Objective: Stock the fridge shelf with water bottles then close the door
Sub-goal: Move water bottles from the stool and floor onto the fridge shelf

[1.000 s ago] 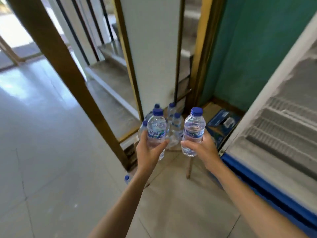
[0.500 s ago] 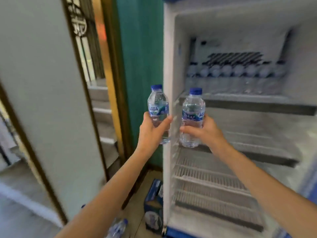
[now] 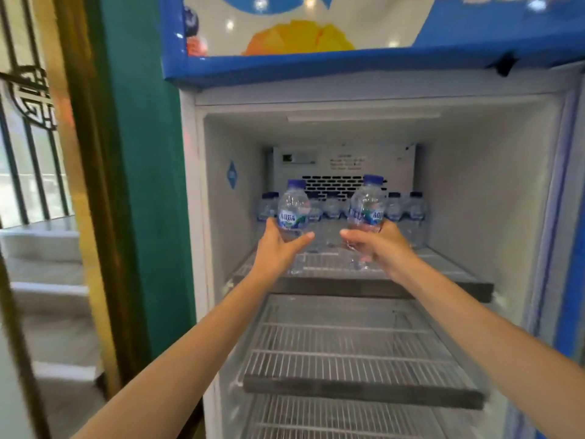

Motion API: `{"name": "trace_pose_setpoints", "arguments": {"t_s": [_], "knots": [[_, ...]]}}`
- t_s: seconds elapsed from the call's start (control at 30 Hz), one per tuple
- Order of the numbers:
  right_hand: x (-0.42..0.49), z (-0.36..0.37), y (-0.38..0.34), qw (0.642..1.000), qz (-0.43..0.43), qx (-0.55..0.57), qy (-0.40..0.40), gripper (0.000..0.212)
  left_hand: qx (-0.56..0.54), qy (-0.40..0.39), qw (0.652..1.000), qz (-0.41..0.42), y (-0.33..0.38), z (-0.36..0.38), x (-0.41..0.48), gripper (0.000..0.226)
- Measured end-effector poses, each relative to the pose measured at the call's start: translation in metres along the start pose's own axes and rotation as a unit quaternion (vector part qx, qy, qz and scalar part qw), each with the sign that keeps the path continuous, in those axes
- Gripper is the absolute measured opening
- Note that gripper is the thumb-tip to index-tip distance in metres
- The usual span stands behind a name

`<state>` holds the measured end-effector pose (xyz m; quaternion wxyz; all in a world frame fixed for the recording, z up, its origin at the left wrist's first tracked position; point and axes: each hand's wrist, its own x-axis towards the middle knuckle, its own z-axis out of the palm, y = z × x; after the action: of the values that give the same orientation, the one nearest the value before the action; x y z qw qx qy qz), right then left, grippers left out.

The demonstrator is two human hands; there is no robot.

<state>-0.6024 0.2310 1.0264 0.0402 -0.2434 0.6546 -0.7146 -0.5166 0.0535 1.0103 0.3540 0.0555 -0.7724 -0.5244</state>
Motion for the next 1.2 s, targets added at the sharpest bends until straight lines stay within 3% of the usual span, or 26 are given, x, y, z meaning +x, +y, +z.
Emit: {"name": "trace_pose_setpoints", "arguments": {"t_s": [0.17,0.27,0.43,0.57,0.77,0.93,0.97,1.07,1.2], "knots": [[0.057,0.007,0.022,0.998,0.032,-0.061,0.017,0.05,-0.001,-0.028,0.999,-0.036,-0.037,0.023,0.051,0.072],[0.094,0.016,0.036,0.993,0.043,-0.097,0.04,0.083,-0.006,-0.023,0.998,-0.059,-0.055,0.034,0.08,0.075],[0.148,0.026,0.058,0.993,0.065,-0.087,0.05,0.097,-0.001,-0.055,0.996,-0.067,-0.073,0.051,0.118,0.086],[0.185,0.024,0.079,0.992,0.064,-0.098,0.057,0.08,0.006,-0.078,0.997,-0.006,-0.078,0.06,0.131,0.076],[0.195,0.029,0.099,0.992,0.047,-0.093,0.071,0.056,0.044,-0.053,0.996,0.051,-0.091,0.069,0.129,0.077],[0.187,0.028,0.094,0.993,0.07,-0.085,0.043,0.033,0.057,-0.063,0.995,0.048,-0.088,0.072,0.124,0.079],[0.186,0.026,0.093,0.991,0.093,-0.09,0.032,0.039,0.051,-0.062,0.996,0.042,-0.088,0.072,0.125,0.079],[0.188,0.022,0.096,0.977,0.138,-0.158,0.024,0.089,0.041,-0.053,0.998,0.022,-0.088,0.07,0.125,0.078],[0.187,0.023,0.1,0.974,0.108,-0.192,0.055,0.094,0.037,-0.043,0.998,0.009,-0.089,0.069,0.126,0.078]]}}
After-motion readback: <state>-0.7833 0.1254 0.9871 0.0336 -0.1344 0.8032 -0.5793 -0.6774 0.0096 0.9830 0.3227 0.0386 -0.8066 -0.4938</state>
